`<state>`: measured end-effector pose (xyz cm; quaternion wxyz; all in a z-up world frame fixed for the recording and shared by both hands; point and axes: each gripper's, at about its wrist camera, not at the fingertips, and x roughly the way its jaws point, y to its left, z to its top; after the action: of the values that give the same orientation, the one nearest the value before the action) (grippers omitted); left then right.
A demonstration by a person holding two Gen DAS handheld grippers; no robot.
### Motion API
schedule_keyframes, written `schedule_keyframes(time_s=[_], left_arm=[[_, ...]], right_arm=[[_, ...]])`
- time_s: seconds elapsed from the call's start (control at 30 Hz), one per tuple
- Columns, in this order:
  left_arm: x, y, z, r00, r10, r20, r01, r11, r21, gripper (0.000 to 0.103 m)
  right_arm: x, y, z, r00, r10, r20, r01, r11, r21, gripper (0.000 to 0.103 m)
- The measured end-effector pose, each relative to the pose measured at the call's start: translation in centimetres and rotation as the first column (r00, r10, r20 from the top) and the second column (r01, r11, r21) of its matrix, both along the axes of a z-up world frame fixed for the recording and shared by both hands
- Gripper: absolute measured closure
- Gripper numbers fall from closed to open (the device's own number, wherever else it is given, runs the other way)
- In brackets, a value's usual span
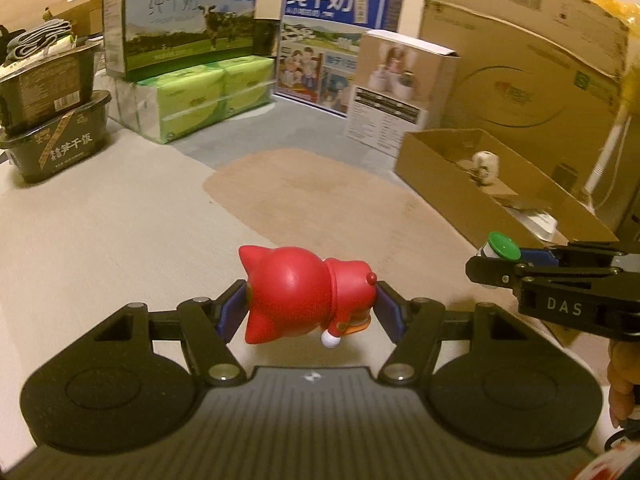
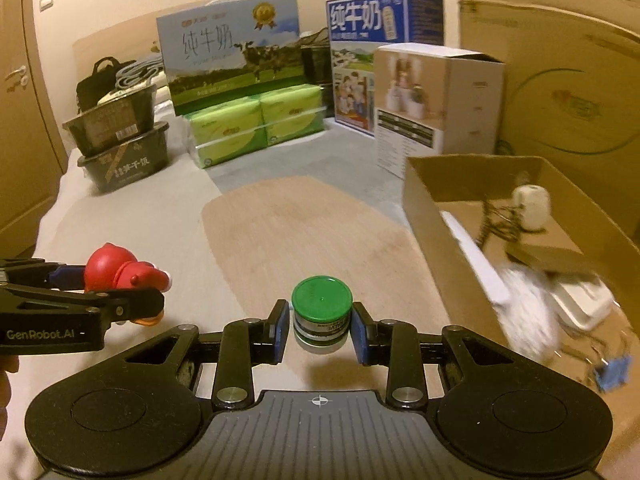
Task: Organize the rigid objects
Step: 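Carry the red cat figure and green jar over the cardboard tray with both tools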
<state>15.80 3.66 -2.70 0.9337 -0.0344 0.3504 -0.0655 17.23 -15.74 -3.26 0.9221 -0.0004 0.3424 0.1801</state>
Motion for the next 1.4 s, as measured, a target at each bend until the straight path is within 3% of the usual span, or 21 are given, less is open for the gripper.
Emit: schedule_keyframes(time_s=[0.4,0.77,1.4], left_arm=[[-3.9,-4.0,1.6,0.999,-0.052,-0.007,0.052,0.999,0.006,0.039],[-6.1,-7.6,2.1,0.995,-0.09,-0.032,0.091,0.996,0.009,0.039],[-6.9,-17.1,1.4,0.973,-0.215,-0.086,0.209,0.975,-0.078,0.039]], right_arm=[[-6.0,-4.6,1.7,0.999,-0.038,-0.018,0.038,0.999,-0.01,0.07],[-8.9,-7.3,2.6,0.998,-0.065,-0.02,0.065,0.998,0.005,0.07],[-12.9,-17.3,1.7,0.969,-0.245,-0.033,0.244,0.97,-0.017,0.07]])
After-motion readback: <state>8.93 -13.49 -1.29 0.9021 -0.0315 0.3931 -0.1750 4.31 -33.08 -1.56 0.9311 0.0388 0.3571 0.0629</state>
